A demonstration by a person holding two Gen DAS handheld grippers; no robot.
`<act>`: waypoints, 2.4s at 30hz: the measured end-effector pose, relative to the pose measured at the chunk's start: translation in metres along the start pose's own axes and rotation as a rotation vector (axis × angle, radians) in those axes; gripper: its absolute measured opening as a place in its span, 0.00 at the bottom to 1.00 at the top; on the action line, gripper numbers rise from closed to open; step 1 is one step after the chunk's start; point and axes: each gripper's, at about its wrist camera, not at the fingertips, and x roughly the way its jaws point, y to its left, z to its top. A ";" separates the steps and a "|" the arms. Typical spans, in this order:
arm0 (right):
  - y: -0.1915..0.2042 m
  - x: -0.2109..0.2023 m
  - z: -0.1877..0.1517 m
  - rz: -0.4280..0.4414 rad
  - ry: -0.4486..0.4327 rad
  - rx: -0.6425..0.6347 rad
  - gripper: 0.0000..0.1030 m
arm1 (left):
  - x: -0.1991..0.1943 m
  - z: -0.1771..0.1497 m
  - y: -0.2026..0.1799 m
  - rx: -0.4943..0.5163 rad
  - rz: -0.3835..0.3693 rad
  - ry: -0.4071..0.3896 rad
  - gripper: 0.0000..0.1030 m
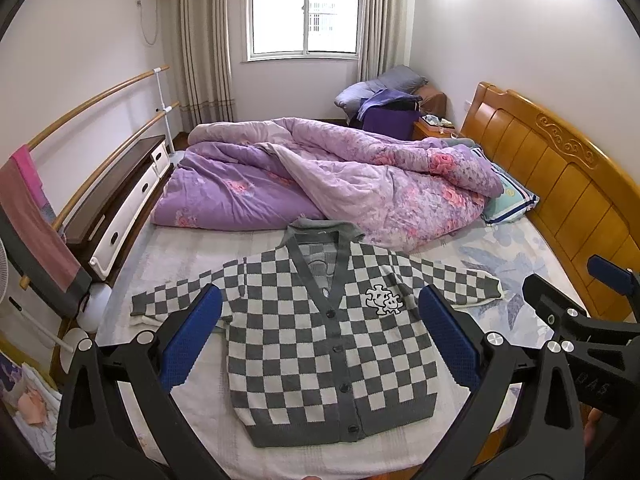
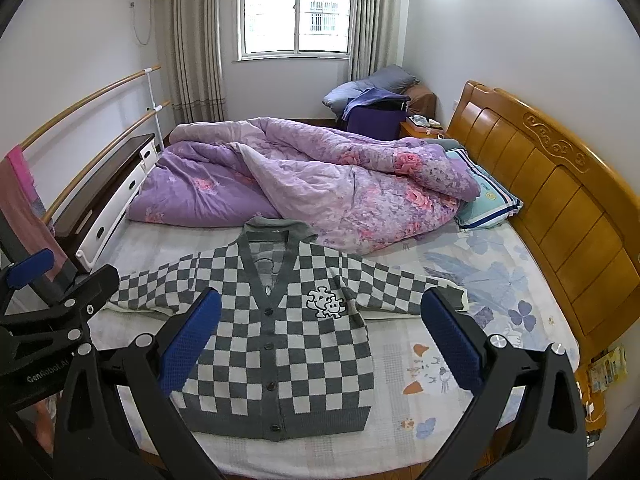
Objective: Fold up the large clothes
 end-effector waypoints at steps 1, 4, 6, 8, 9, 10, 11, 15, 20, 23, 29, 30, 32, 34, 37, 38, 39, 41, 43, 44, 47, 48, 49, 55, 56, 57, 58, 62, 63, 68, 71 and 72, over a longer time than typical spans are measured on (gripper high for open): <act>-0.001 0.000 0.001 -0.001 0.001 0.001 0.93 | 0.000 0.000 0.000 -0.001 0.000 -0.001 0.96; -0.002 0.000 0.000 0.000 0.001 0.001 0.93 | 0.000 0.000 0.000 -0.002 0.000 0.000 0.96; -0.001 0.001 0.002 -0.001 0.003 0.000 0.93 | 0.000 0.000 -0.001 0.001 0.000 -0.001 0.96; -0.002 0.001 0.002 -0.002 0.001 0.000 0.93 | 0.000 0.000 -0.001 -0.002 0.001 0.000 0.96; -0.002 0.001 0.002 -0.002 0.001 -0.001 0.93 | 0.000 0.001 -0.001 -0.001 0.002 0.000 0.96; -0.003 0.001 0.004 0.000 0.003 -0.001 0.93 | 0.000 0.001 -0.001 0.000 0.002 0.000 0.96; -0.003 0.001 0.004 0.002 0.005 0.000 0.93 | 0.000 0.001 -0.001 0.000 0.004 0.001 0.96; -0.001 0.000 0.002 0.000 0.004 0.003 0.93 | 0.001 0.002 0.000 0.001 0.006 0.000 0.96; 0.000 0.000 0.003 0.001 0.004 0.002 0.93 | 0.000 0.003 0.001 -0.001 0.002 0.000 0.96; 0.000 -0.001 0.003 0.006 0.003 0.002 0.93 | 0.000 0.003 0.001 0.002 0.004 0.000 0.96; 0.006 -0.003 0.002 0.017 0.008 0.000 0.93 | 0.005 -0.001 0.006 -0.003 0.010 0.008 0.96; 0.008 -0.004 0.002 0.019 0.010 0.000 0.93 | 0.006 -0.001 0.005 -0.002 0.012 0.009 0.96; 0.013 -0.003 0.004 0.023 0.014 0.000 0.93 | 0.008 -0.005 0.011 -0.005 0.015 0.013 0.96; 0.016 -0.001 0.007 0.028 0.019 0.002 0.93 | 0.006 -0.008 0.021 -0.008 0.015 0.018 0.96; 0.024 0.000 0.008 0.033 0.025 0.005 0.93 | 0.006 -0.008 0.029 -0.009 0.019 0.024 0.96; 0.027 0.000 0.007 0.033 0.028 0.005 0.93 | 0.005 -0.009 0.031 -0.009 0.020 0.027 0.96; 0.030 0.001 0.008 0.035 0.032 0.006 0.93 | 0.006 -0.010 0.036 -0.010 0.020 0.031 0.96; 0.036 0.001 0.008 0.036 0.037 0.009 0.93 | 0.005 -0.010 0.042 -0.010 0.017 0.037 0.96; 0.040 0.001 0.008 0.036 0.043 0.013 0.93 | 0.005 -0.009 0.047 -0.008 0.015 0.043 0.96; 0.044 0.001 0.007 0.036 0.046 0.016 0.93 | 0.005 -0.010 0.051 -0.007 0.016 0.048 0.96; 0.054 0.003 0.007 0.035 0.056 0.025 0.93 | 0.008 -0.007 0.059 0.000 0.015 0.060 0.96; 0.058 0.004 0.007 0.034 0.058 0.028 0.93 | 0.009 -0.006 0.061 0.002 0.015 0.062 0.96; 0.061 0.005 0.006 0.033 0.061 0.031 0.93 | 0.009 -0.006 0.065 0.009 0.015 0.064 0.96; 0.073 0.014 0.008 0.015 0.073 0.024 0.93 | 0.018 -0.005 0.076 0.011 0.011 0.082 0.96; 0.073 0.017 0.009 0.018 0.078 0.024 0.93 | 0.020 -0.005 0.077 0.008 0.010 0.089 0.96; 0.072 0.021 0.009 0.022 0.085 0.023 0.93 | 0.023 -0.004 0.078 0.004 0.010 0.093 0.96; 0.071 0.026 0.010 0.026 0.090 0.021 0.93 | 0.028 -0.001 0.075 0.002 0.012 0.096 0.96; 0.060 0.049 0.013 0.050 0.109 0.007 0.93 | 0.046 0.003 0.065 -0.003 0.036 0.099 0.96; 0.057 0.055 0.014 0.060 0.114 0.003 0.93 | 0.052 0.004 0.062 -0.007 0.043 0.103 0.96; 0.045 0.091 0.022 0.099 0.134 -0.035 0.93 | 0.087 0.011 0.045 -0.042 0.070 0.130 0.96; 0.042 0.110 0.025 0.125 0.120 -0.059 0.93 | 0.105 0.014 0.042 -0.064 0.082 0.121 0.96; 0.043 0.115 0.025 0.129 0.116 -0.071 0.93 | 0.112 0.014 0.041 -0.061 0.094 0.112 0.96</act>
